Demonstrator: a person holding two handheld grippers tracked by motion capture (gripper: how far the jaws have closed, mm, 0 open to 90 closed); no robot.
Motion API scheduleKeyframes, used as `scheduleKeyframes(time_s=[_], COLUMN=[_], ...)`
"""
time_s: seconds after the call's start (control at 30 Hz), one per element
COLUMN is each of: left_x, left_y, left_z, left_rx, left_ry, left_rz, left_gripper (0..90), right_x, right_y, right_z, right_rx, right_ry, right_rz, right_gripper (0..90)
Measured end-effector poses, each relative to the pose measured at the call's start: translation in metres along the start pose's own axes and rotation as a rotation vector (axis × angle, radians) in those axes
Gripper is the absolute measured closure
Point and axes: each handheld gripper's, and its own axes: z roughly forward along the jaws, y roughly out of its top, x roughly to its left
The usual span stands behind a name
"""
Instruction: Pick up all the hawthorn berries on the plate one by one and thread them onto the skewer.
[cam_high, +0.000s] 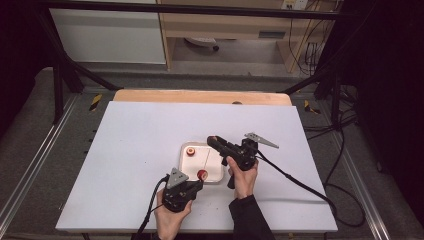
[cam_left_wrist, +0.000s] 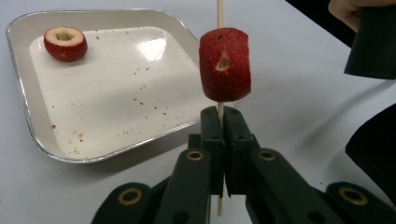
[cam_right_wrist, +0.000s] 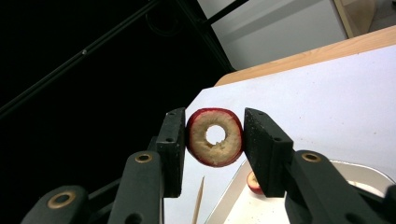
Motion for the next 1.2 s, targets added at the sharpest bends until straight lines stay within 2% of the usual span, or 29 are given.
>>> scheduleKeyframes(time_s=[0.37,1.2], left_x=[0.0002,-0.0003], left_y=[0.0017,0.0034], left_z=[0.0003,0.0030], left_rx=[-0.008,0.002], left_ry=[-0.004,-0.008], left_rz=[-0.014,-0.018], left_gripper=[88.3,88.4], right_x=[0.0008,0.0012], right_y=[-0.0037,-0.0027], right_z=[0.0009,0.0001], right_rx=[-0.001,0.005], right_ry=[0.010,0.021], right_rz=[0.000,0.005], right_gripper=[60.7,60.7])
